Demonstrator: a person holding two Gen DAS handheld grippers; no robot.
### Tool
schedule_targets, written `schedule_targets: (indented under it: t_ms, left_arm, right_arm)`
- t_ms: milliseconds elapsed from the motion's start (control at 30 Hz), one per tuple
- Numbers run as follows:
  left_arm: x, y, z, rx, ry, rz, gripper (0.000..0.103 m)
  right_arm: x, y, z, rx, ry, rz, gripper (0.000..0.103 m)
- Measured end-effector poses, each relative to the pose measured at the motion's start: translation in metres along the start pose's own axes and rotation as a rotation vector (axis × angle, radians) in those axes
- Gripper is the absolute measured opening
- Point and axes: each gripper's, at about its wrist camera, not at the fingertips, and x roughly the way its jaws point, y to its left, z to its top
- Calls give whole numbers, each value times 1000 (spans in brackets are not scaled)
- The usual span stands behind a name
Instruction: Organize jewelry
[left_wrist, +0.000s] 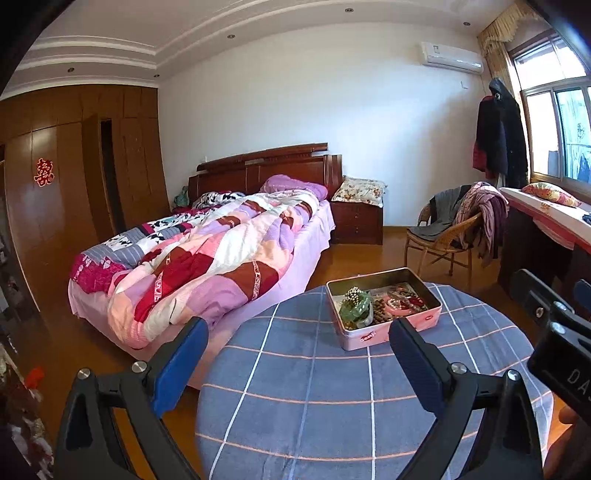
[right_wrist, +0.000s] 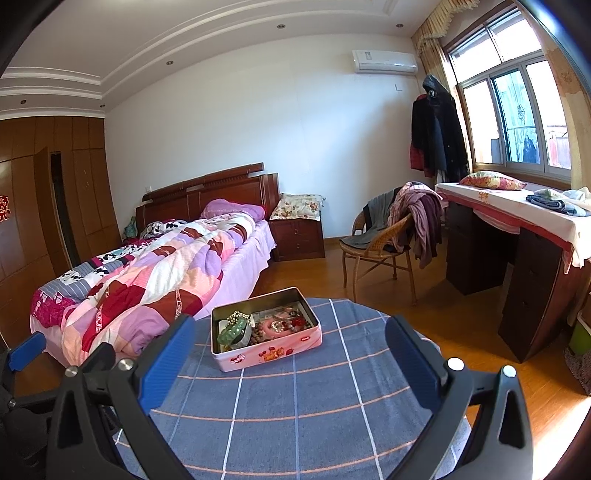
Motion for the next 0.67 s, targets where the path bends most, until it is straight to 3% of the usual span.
schedule_targets:
  t_ms: [300, 667]
  left_arm:
    - [-1, 4, -5, -46, -3, -28, 98]
    - [4, 0, -7, -16, 30, -13, 98]
  right_arm:
    - [5, -1, -2, 7, 23, 1, 103]
    - [7, -1, -2, 5, 38, -2, 103]
